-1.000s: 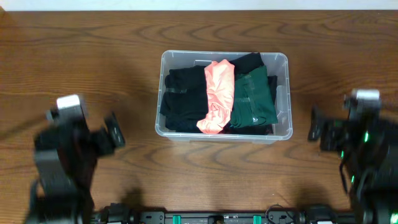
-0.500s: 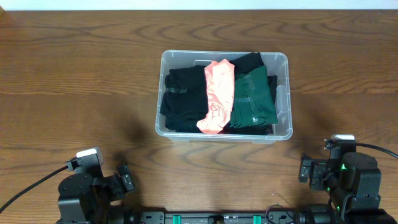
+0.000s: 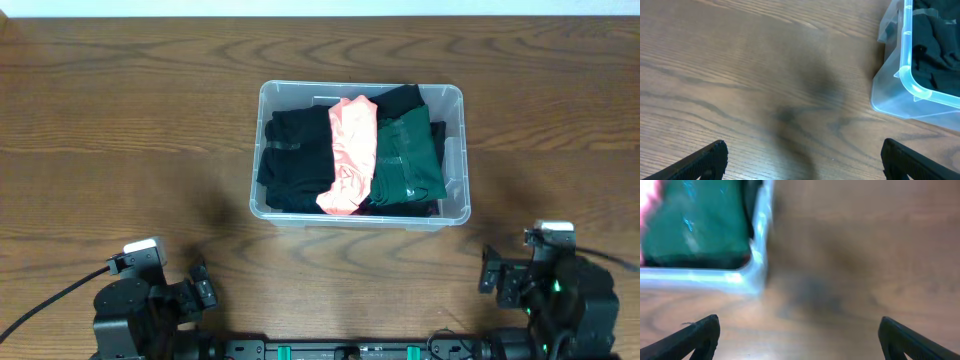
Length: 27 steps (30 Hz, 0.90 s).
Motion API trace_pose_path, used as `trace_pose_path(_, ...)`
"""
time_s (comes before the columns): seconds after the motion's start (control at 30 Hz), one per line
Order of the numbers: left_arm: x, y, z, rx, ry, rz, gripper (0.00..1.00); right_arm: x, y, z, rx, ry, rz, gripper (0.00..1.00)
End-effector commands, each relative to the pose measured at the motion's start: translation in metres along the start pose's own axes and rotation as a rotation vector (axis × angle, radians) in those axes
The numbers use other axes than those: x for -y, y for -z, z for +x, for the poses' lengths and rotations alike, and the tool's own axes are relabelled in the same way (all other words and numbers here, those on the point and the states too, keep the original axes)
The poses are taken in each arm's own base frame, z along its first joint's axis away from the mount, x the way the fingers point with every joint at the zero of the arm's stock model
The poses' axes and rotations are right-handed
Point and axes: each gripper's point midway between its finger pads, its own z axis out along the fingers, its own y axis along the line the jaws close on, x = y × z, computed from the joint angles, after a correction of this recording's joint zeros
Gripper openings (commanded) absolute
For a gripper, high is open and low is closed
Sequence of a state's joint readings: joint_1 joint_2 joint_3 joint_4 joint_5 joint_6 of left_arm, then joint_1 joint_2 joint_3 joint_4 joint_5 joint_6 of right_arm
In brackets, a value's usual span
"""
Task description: Pack container
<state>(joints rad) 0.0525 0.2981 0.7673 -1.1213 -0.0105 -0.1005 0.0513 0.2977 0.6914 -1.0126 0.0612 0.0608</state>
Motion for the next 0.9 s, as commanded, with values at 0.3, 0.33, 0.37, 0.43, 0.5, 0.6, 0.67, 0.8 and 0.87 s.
trace_pose_path(0.3,0.000,0.000,0.001,-0.002,0.008,-0.002,0.98,-0.028,-0.062,-0.019,0.496,0.040,-0.147,0.99)
trace_pose_path(0.33,0.000,0.000,0.001,-0.002,0.008,-0.001,0.98,-0.028,-0.065,-0.022,0.538,0.055,-0.144,0.99)
trace_pose_path(0.37,0.000,0.000,0.001,-0.002,0.008,-0.002,0.98,-0.029,-0.069,-0.025,0.590,0.075,-0.139,0.99)
trace_pose_path(0.43,0.000,0.000,0.001,-0.002,0.008,-0.001,0.98,-0.028,-0.072,-0.026,0.626,0.083,-0.130,0.99)
trace_pose_path(0.5,0.000,0.000,0.001,-0.002,0.008,-0.001,0.98,-0.027,-0.075,-0.021,0.601,0.081,-0.125,0.99)
trace_pose_path(0.6,0.000,0.000,0.001,-0.002,0.008,-0.001,0.98,-0.027,-0.082,-0.011,0.551,0.082,-0.129,0.99)
trace_pose_path(0.67,0.000,0.000,0.001,-0.002,0.008,-0.002,0.98,-0.027,-0.083,-0.009,0.542,0.082,-0.129,0.99)
trace_pose_path(0.8,0.000,0.000,0.001,-0.002,0.008,-0.002,0.98,-0.027,-0.084,-0.009,0.540,0.083,-0.129,0.99)
trace_pose_path(0.87,0.000,0.000,0.001,-0.002,0.008,-0.001,0.98,-0.027,-0.084,-0.009,0.540,0.083,-0.128,0.99)
